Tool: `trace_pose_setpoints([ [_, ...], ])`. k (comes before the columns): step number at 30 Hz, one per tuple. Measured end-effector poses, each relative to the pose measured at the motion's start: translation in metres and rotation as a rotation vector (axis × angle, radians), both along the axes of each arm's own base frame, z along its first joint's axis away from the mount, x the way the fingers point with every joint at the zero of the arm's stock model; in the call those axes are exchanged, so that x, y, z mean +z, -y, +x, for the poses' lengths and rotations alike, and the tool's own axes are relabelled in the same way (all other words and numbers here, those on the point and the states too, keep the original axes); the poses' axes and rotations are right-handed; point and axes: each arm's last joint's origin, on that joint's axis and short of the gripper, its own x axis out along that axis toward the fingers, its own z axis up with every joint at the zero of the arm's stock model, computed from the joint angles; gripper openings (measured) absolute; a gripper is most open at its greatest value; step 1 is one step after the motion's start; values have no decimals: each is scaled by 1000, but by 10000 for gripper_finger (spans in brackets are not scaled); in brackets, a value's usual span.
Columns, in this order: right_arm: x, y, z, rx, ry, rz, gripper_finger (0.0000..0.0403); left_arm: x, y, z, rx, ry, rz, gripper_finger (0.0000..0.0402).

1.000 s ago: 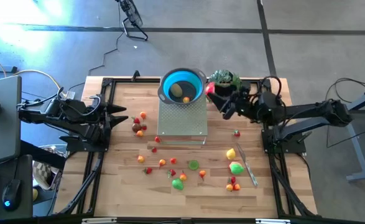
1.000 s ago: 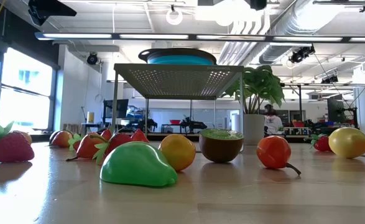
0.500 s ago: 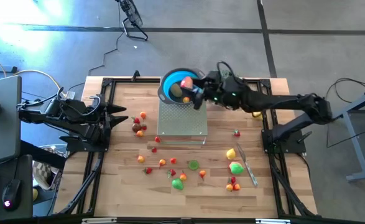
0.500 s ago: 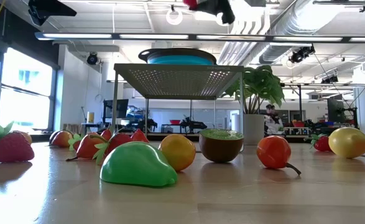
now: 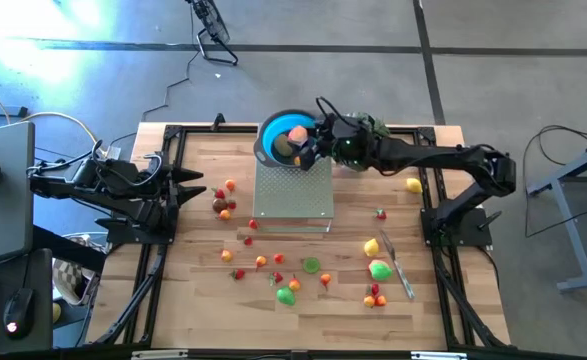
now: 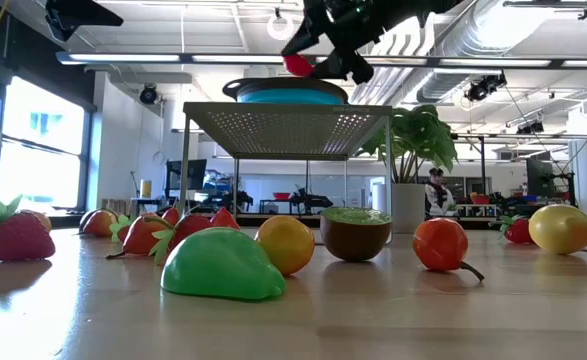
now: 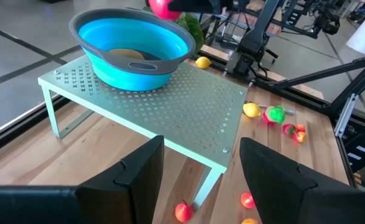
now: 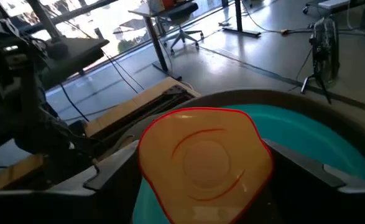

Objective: Pick & Place Fruit
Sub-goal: Put the red apple in the blue bowl on the shelf

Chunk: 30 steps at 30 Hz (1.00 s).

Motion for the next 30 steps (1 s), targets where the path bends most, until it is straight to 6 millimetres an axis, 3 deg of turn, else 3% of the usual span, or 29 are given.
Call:
trace_pose_setpoints([
  [21,-5,3,-4,-30,-276,-350,294,0,-1,0,40,3,13,205],
  [30,-5,3,-4,9,-286,-373,298,0,-1,0,41,3,13,205],
])
